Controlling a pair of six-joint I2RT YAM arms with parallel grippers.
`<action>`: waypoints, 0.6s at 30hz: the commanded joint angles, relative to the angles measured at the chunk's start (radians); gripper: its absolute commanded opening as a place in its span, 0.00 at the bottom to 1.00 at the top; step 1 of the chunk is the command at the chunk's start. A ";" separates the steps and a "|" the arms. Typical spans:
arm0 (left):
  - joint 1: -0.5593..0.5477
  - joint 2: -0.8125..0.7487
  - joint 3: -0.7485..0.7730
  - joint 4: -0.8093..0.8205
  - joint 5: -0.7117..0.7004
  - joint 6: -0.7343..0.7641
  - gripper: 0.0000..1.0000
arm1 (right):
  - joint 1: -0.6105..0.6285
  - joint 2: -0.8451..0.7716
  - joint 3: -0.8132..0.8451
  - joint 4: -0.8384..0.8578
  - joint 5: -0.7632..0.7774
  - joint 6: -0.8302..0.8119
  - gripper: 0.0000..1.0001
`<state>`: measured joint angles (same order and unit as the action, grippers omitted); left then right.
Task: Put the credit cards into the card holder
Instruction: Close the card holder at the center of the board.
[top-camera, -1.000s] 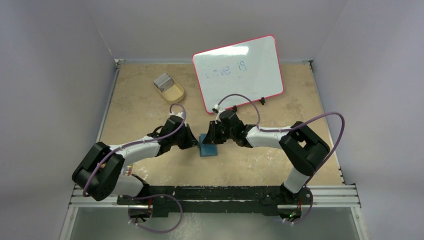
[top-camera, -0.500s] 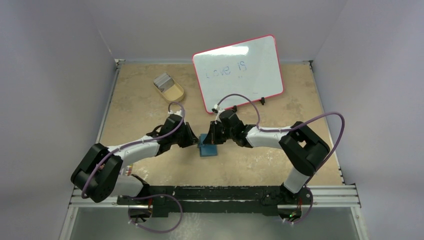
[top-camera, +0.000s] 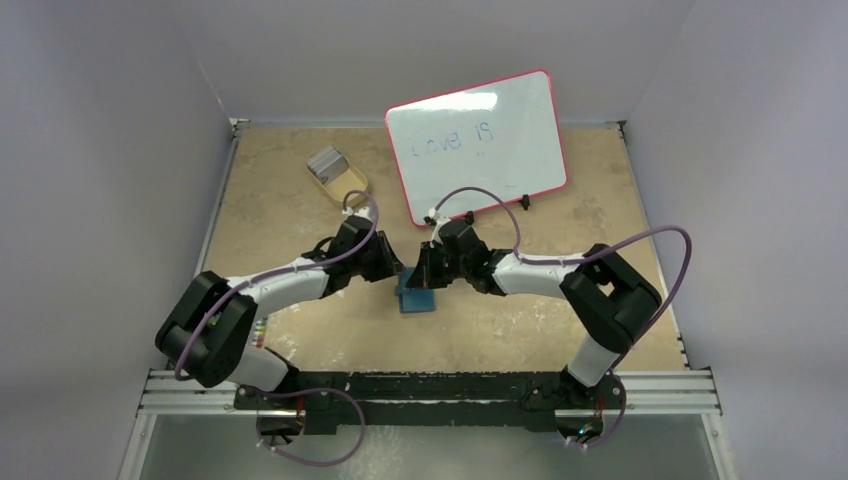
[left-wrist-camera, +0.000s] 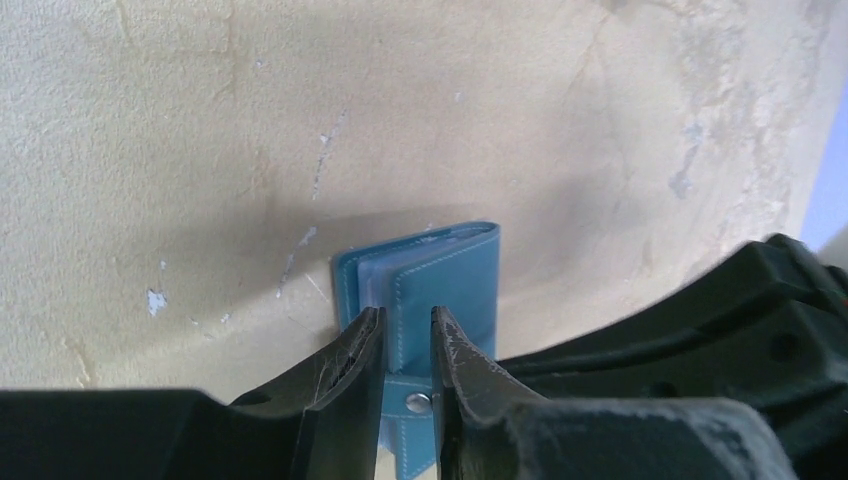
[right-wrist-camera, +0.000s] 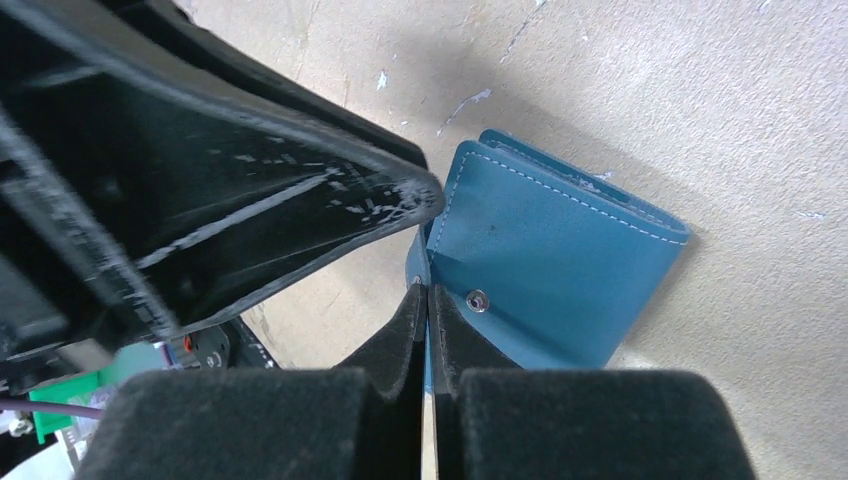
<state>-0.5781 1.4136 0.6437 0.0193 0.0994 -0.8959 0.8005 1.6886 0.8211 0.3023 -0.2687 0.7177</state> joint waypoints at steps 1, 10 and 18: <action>0.004 0.057 0.055 0.008 -0.010 0.057 0.22 | 0.005 -0.050 0.015 0.000 0.034 -0.026 0.00; 0.004 0.111 0.060 0.001 -0.013 0.078 0.21 | 0.005 -0.058 0.018 -0.040 0.054 -0.046 0.00; 0.004 0.114 0.068 -0.024 -0.026 0.090 0.18 | 0.004 -0.046 0.016 -0.061 0.059 -0.054 0.00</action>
<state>-0.5781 1.5249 0.6758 -0.0048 0.0956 -0.8402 0.8005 1.6661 0.8211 0.2554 -0.2279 0.6868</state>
